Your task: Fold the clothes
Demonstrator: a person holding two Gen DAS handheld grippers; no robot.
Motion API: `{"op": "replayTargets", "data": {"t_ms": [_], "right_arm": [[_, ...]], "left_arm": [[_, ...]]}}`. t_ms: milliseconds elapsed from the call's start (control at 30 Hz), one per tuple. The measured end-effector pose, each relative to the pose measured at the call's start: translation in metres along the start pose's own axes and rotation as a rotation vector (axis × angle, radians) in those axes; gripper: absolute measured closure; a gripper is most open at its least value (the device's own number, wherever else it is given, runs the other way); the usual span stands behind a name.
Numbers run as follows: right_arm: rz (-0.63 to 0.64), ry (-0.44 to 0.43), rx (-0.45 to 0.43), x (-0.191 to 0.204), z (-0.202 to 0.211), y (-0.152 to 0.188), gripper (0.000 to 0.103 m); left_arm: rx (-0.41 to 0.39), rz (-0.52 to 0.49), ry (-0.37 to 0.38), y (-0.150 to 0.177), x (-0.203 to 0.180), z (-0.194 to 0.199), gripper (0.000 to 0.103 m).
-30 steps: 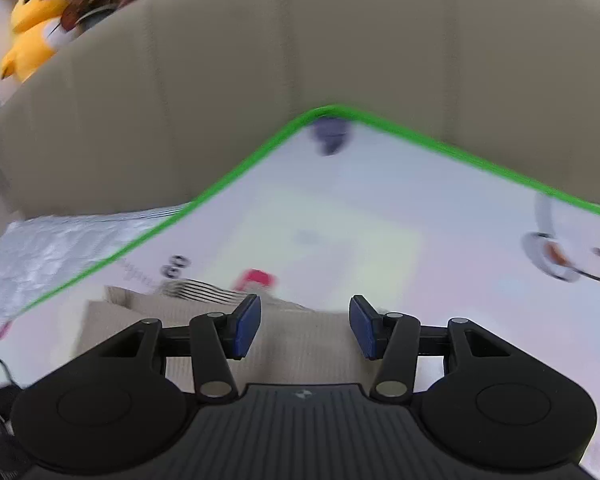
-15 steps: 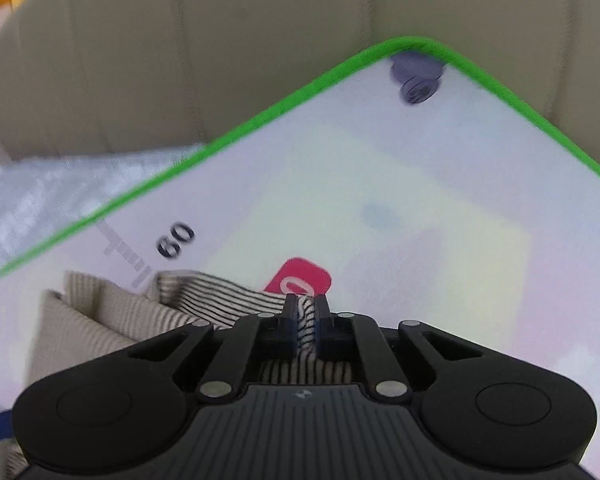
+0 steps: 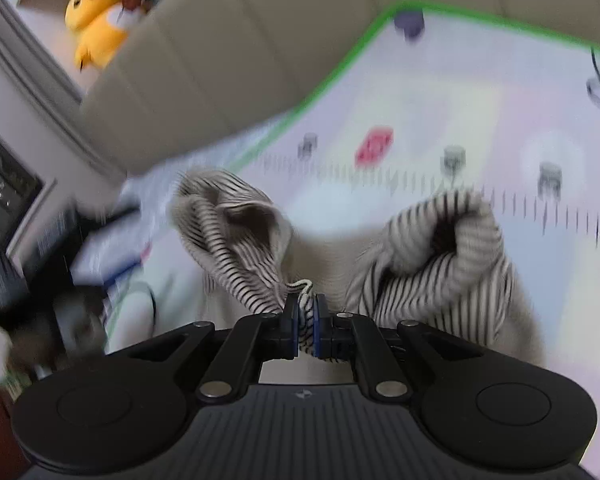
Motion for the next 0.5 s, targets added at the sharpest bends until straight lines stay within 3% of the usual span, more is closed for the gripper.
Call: {"op": "replayTargets", "data": {"t_ms": [100,200,233,267,300,333,367,433,500], "right_arm": [[0.006,0.009,0.032,-0.001,-0.007,0.029,0.097],[0.079,0.055,0.043,0.001,-0.003,0.038,0.096],[0.105,0.062,0.037,0.004,0.004,0.038,0.096],[0.133,0.069,0.026,0.007,0.012,0.036,0.096],[0.165,0.076,-0.008,0.010,0.025,0.034,0.095],[0.195,0.085,-0.043,0.013,0.037,0.031,0.095],[0.214,0.097,-0.078,0.014,0.046,0.028,0.095],[0.202,0.123,-0.130,0.007,0.062,0.024,0.082],[0.156,0.143,-0.109,-0.011,0.056,0.022,0.070]], "left_arm": [[0.007,-0.131,0.017,0.006,-0.031,0.012,0.001],[0.001,-0.292,0.036,0.016,-0.064,0.020,0.002],[0.008,-0.352,0.029,0.020,-0.072,0.020,0.007],[0.035,-0.415,0.015,0.027,-0.077,0.017,0.023],[0.076,-0.476,-0.003,0.035,-0.079,0.013,0.034],[0.117,-0.501,-0.020,0.041,-0.075,0.011,0.048],[0.158,-0.492,-0.035,0.044,-0.066,0.011,0.051],[0.239,-0.474,-0.064,0.051,-0.048,0.011,0.050],[0.321,-0.456,-0.093,0.058,-0.029,0.011,0.044]]}}
Point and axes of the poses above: each gripper's, at about its wrist camera, not at the fingertips, and z roughly against the way its jaws point, x to its left, y to its underside, the point moved 7 cm from there along -z, roughly the way its jaws point
